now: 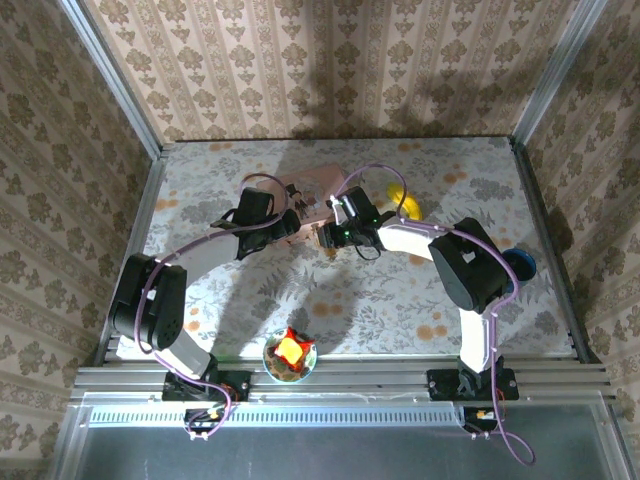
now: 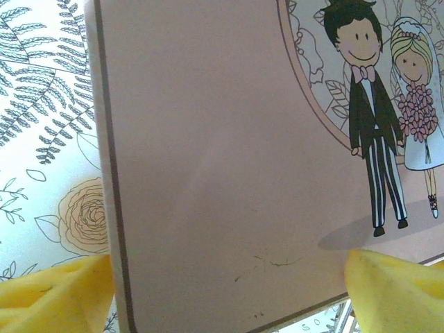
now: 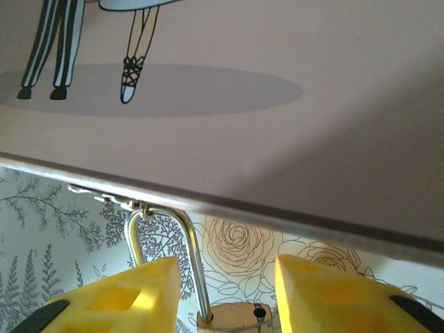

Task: Unlock the padlock with the key

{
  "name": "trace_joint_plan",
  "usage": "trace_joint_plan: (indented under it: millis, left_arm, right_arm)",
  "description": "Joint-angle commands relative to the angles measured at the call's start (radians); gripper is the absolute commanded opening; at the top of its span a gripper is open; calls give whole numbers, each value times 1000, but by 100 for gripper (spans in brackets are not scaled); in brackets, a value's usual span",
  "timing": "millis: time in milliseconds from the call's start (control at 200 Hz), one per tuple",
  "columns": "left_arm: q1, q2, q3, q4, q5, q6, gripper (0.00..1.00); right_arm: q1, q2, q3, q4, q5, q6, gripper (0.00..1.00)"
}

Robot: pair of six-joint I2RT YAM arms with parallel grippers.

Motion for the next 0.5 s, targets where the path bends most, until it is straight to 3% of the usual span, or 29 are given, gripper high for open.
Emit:
trace_joint_plan:
  millis: [0,185,310,495]
  left_arm:
    - [-6,-10,-11,-20,-27,-12,88]
    - [-6,4,-3,-41,-40,-12,92]
    - [-35,9,3,-59,-51,-11,100]
    - [-35,16,12,-85,-58,-7,100]
  right_arm:
    - [11,32,22,18,-4,17,39]
    - [14,47,24,37,-2,37,35]
    - [15,53,18,60,-5,57,31]
    - [15,52,8,84,-3,91,17]
